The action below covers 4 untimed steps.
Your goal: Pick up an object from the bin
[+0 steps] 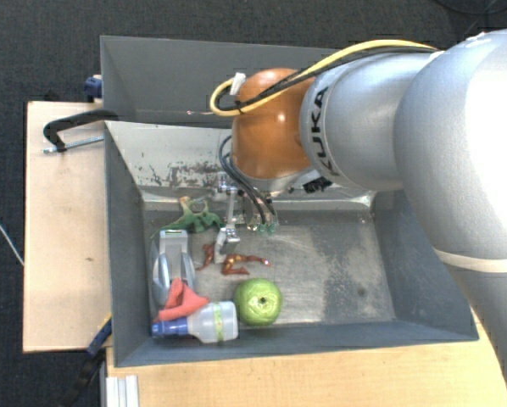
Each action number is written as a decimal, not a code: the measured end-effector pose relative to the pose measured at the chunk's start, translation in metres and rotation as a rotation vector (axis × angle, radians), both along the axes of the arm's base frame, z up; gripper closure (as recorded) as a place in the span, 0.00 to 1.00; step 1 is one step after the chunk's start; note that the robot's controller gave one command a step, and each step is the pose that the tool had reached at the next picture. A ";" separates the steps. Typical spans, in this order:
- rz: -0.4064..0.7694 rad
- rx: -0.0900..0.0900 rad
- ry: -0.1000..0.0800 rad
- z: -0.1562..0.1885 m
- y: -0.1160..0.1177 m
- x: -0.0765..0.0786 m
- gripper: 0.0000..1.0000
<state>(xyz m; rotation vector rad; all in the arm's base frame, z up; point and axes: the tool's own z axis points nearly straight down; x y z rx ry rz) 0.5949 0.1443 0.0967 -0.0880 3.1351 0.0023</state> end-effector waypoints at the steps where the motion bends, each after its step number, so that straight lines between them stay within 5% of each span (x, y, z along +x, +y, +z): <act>1: 0.145 0.006 -0.026 -0.016 -0.014 -0.016 1.00; 2: 0.150 0.001 -0.006 -0.023 -0.015 -0.022 0.00; 3: 0.148 -0.001 0.001 -0.021 -0.017 -0.022 1.00; 4: 0.147 -0.004 0.000 -0.024 -0.018 -0.023 0.00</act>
Offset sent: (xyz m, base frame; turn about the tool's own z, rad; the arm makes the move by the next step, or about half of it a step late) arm 0.0000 0.0000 0.0000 0.0000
